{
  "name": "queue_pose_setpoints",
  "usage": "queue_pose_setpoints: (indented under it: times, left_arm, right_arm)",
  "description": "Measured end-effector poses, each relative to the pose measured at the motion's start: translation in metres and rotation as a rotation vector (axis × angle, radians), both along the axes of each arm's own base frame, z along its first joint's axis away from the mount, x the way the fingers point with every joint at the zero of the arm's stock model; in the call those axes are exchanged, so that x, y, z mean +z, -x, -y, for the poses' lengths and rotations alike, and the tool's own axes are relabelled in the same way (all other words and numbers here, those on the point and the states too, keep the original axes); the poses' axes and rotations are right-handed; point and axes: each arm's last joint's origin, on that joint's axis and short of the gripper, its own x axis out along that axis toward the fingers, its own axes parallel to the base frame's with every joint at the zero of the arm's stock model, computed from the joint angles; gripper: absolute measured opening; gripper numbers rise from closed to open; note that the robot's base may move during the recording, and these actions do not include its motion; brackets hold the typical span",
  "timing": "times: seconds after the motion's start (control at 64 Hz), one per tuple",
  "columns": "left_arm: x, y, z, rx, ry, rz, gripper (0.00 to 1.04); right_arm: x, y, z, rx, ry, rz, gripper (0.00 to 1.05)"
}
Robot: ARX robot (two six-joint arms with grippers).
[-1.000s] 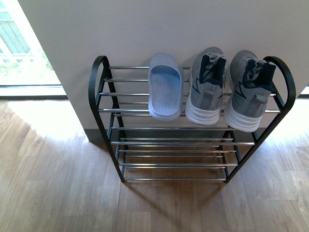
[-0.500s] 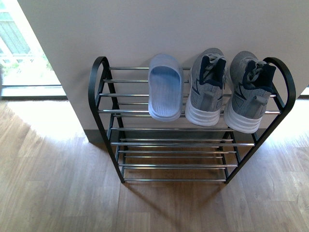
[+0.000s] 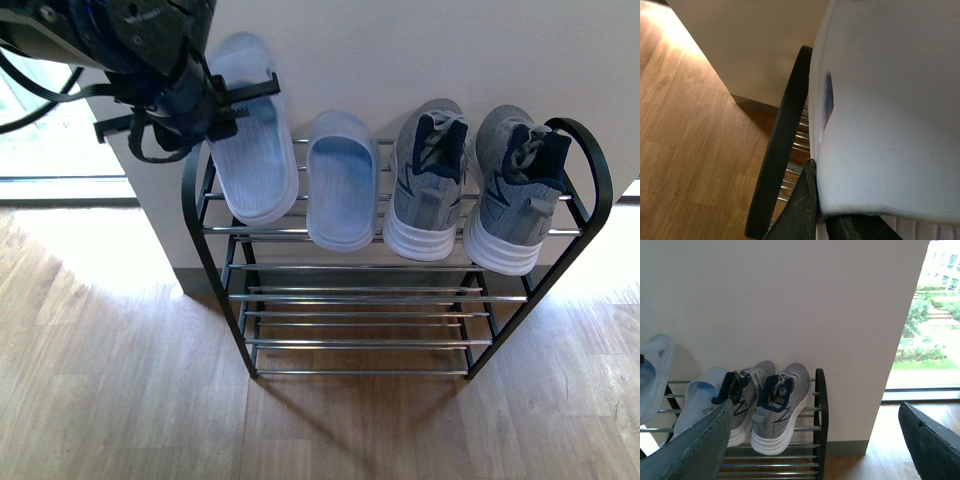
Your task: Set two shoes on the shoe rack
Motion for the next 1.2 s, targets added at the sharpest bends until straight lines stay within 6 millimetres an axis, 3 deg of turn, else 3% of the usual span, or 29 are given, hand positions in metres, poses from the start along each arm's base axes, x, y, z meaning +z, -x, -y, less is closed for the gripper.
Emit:
queue_pose_setpoints:
  times: [0.219,0.344,0.453,0.531,0.594,0.672,0.781,0.875,0.953,1.063,1.203]
  left_arm:
    - [-0.031,-0.016,0.005,-0.037,-0.056,-0.061,0.02]
    - [-0.039,-0.021,0.006,-0.06,-0.096,-0.086,0.02]
    - [-0.038,-0.022,0.007,-0.081,-0.13,-0.085,0.18]
    - [-0.035,-0.021,0.012,-0.096,-0.145,-0.053,0.39]
    - [-0.031,-0.018,0.014,-0.1,-0.15,-0.041,0.47]
    - [-0.013,-0.009,0.016,-0.096,-0.152,0.003,0.64]
    - [0.013,0.002,0.016,-0.077,-0.159,0.061,0.79]
    - [0.043,0.017,0.012,-0.043,-0.161,0.129,0.95]
    - [0.072,0.042,0.003,0.009,-0.173,0.201,0.95]
    - [0.116,0.105,-0.025,0.113,-0.199,0.299,0.95]
    - [0.147,0.169,-0.06,0.205,-0.217,0.334,0.95]
  right_arm:
    - [0.0,0.0,0.0,0.0,0.0,0.0,0.96]
    - [0.0,0.0,0.0,0.0,0.0,0.0,0.96]
    - [0.0,0.0,0.0,0.0,0.0,0.0,0.96]
    - [0.0,0.0,0.0,0.0,0.0,0.0,0.96]
    - [0.0,0.0,0.0,0.0,0.0,0.0,0.96]
    - [0.0,0.0,0.0,0.0,0.0,0.0,0.96]
    - [0.0,0.0,0.0,0.0,0.0,0.0,0.96]
    - [0.0,0.0,0.0,0.0,0.0,0.0,0.96]
    - [0.0,0.0,0.0,0.0,0.0,0.0,0.96]
    - [0.0,0.0,0.0,0.0,0.0,0.0,0.96]
    - [0.0,0.0,0.0,0.0,0.0,0.0,0.96]
